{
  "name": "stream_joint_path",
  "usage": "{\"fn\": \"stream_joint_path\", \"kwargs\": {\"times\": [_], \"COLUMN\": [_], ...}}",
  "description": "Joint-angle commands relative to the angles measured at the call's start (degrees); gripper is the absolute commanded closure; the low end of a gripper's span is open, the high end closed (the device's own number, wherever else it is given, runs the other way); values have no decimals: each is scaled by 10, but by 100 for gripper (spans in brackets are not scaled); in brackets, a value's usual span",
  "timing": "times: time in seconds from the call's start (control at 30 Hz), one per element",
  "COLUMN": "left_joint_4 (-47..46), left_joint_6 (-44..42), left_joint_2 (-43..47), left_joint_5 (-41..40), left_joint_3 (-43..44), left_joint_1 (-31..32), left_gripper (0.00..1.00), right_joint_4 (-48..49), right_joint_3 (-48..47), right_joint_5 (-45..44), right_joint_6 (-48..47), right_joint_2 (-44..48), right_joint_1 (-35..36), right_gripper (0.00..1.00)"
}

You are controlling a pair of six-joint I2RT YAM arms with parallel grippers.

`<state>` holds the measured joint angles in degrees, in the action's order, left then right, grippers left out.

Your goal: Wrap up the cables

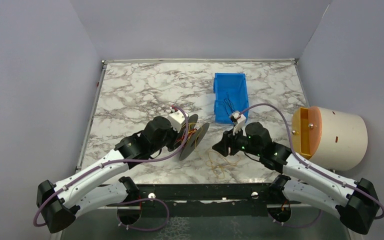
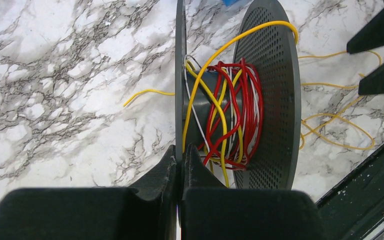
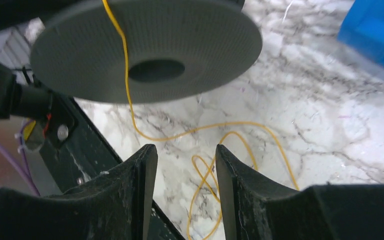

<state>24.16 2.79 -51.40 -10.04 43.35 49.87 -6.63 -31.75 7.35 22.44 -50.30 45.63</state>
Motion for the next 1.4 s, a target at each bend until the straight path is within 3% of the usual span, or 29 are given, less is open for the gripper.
{"fn": "stream_joint_path", "kwargs": {"times": [0.0, 0.4, 0.83, 1.37], "left_joint_4": [-2, -2, -2, -2], "left_joint_6": [6, 10, 12, 13], "left_joint_2": [-3, -9, -11, -10], "left_joint_5": [4, 21, 36, 44], "left_joint_3": [7, 6, 5, 4], "left_joint_1": [-8, -23, -35, -39], "left_gripper": [100, 100, 100, 100], "right_joint_4": [97, 450, 617, 722], "right_joint_3": [63, 184, 194, 186], "right_joint_5": [89, 148, 193, 76], "right_joint_6": [-1, -104, -241, -295], "right_joint_2": [8, -58, -192, -362], "right_joint_1": [0, 25, 52, 75], "right_gripper": [47, 38, 38, 42]}}
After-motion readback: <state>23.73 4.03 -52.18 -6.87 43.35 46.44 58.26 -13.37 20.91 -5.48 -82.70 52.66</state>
